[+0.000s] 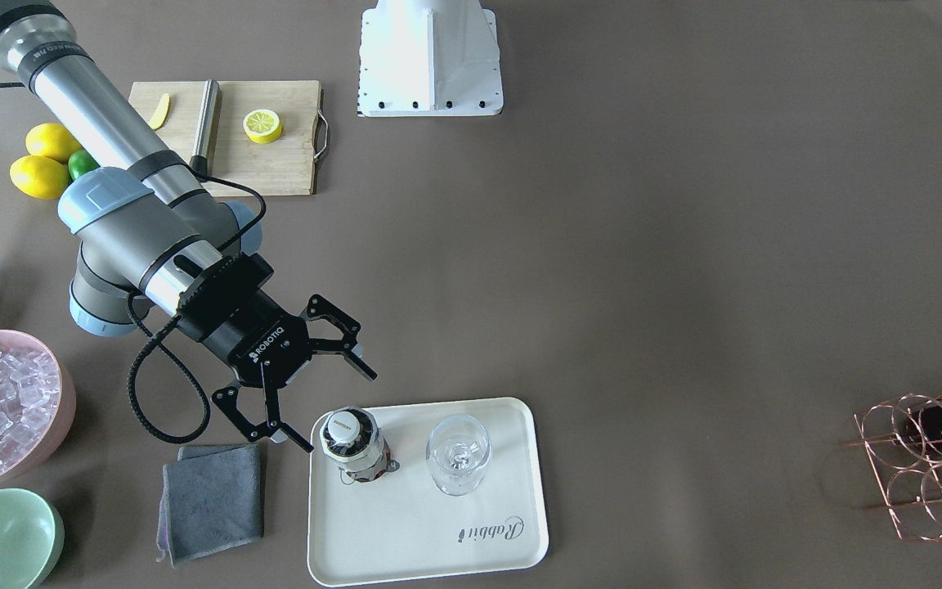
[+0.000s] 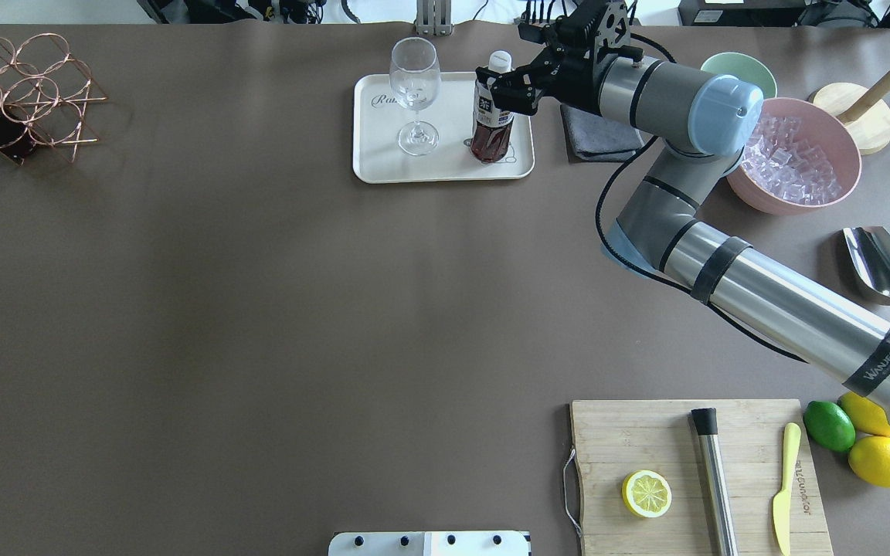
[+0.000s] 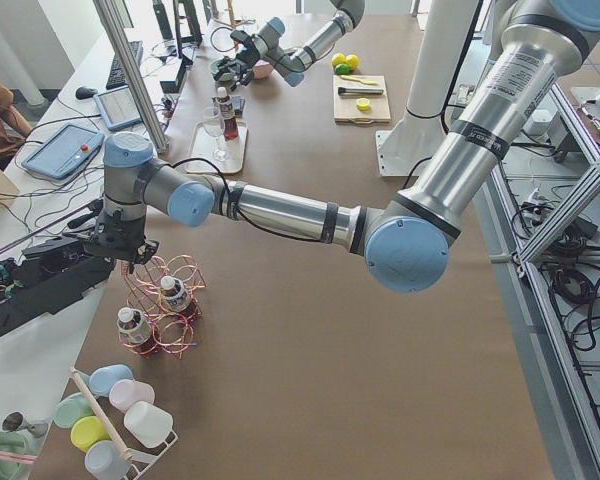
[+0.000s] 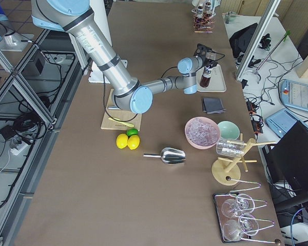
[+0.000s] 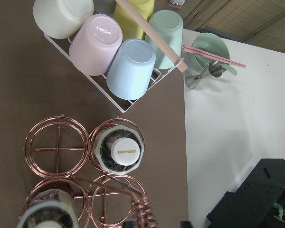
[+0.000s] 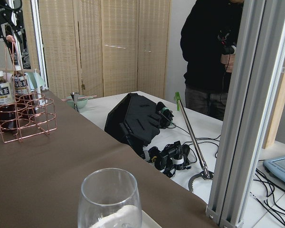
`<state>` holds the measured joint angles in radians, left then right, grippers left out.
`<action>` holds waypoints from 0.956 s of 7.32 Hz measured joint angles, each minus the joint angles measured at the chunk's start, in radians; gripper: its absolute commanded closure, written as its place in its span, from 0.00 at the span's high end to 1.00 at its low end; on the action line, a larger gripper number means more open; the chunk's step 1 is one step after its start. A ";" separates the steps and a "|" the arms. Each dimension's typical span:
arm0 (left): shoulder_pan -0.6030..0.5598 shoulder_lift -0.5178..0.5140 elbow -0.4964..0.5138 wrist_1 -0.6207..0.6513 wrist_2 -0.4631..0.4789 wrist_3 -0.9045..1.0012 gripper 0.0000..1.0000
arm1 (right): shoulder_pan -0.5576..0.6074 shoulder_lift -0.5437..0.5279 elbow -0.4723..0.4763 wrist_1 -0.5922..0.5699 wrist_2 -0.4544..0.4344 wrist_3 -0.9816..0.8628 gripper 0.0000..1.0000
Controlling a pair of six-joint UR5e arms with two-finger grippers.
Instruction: Take tea from basket to plate
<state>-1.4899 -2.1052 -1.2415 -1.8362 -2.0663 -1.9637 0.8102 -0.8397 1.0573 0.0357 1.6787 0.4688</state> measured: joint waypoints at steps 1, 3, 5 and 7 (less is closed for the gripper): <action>0.001 0.005 -0.001 -0.005 0.001 0.003 0.98 | 0.027 -0.003 0.061 -0.086 0.062 0.000 1.00; -0.010 0.004 -0.021 -0.004 -0.001 0.006 0.98 | 0.106 -0.005 0.135 -0.237 0.245 0.001 1.00; -0.037 0.049 -0.112 0.006 -0.025 0.012 0.98 | 0.191 -0.021 0.162 -0.351 0.468 0.005 1.00; -0.049 0.149 -0.233 0.030 -0.121 0.159 0.98 | 0.256 -0.053 0.195 -0.545 0.717 0.000 1.00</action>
<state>-1.5390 -1.9559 -1.4743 -1.8064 -2.1872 -1.8043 1.0662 -0.8926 1.2520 -0.5090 2.3953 0.4691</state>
